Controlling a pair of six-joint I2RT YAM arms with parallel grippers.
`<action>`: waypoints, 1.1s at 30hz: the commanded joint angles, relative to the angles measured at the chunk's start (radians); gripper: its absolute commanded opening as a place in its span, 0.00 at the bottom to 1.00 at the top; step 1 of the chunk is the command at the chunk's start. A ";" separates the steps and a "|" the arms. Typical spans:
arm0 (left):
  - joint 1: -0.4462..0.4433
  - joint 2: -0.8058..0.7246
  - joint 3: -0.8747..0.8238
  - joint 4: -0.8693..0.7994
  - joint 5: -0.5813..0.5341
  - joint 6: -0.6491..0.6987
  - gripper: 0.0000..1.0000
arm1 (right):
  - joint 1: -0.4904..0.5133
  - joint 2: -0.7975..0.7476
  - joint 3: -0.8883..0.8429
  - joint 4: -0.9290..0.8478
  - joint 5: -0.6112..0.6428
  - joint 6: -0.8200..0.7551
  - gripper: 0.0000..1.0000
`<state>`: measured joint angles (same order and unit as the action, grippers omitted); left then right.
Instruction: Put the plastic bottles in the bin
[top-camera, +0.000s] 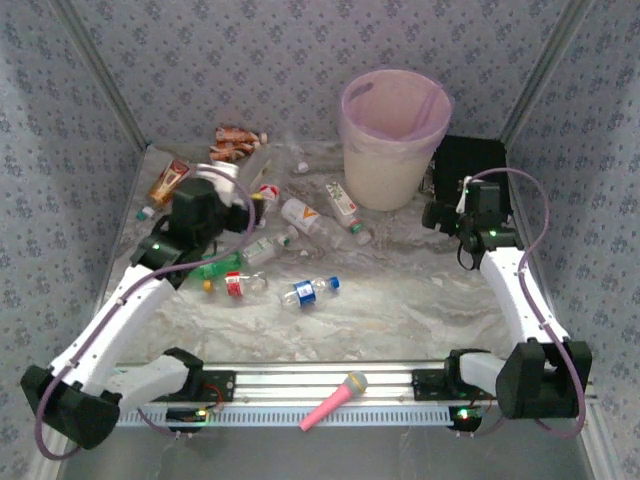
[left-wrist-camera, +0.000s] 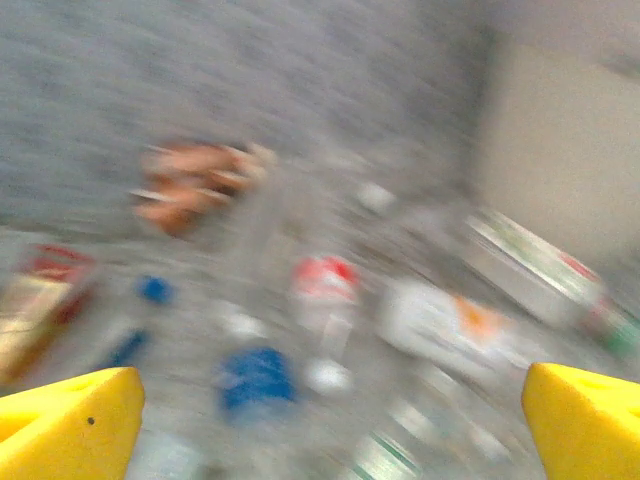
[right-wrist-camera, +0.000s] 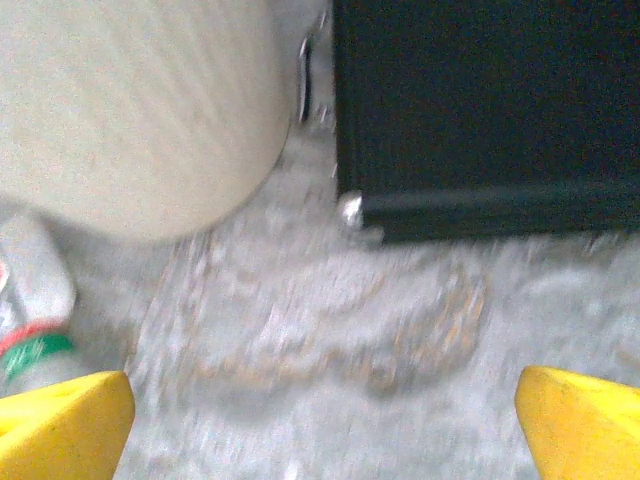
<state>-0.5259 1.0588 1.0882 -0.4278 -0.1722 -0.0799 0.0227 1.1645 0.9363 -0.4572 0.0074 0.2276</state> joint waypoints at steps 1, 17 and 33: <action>-0.159 0.086 0.035 -0.380 0.162 -0.031 0.95 | 0.025 -0.027 0.050 -0.298 -0.119 0.042 1.00; -0.346 0.412 -0.083 -0.234 0.263 -0.047 1.00 | 0.058 -0.125 0.175 -0.399 -0.341 0.065 0.99; -0.333 0.610 -0.084 -0.132 0.256 -0.106 0.67 | 0.092 -0.124 0.144 -0.333 -0.495 0.134 0.98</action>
<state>-0.8631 1.6600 0.9955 -0.5900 0.0799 -0.1699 0.0929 1.0409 1.0908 -0.8192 -0.4248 0.3202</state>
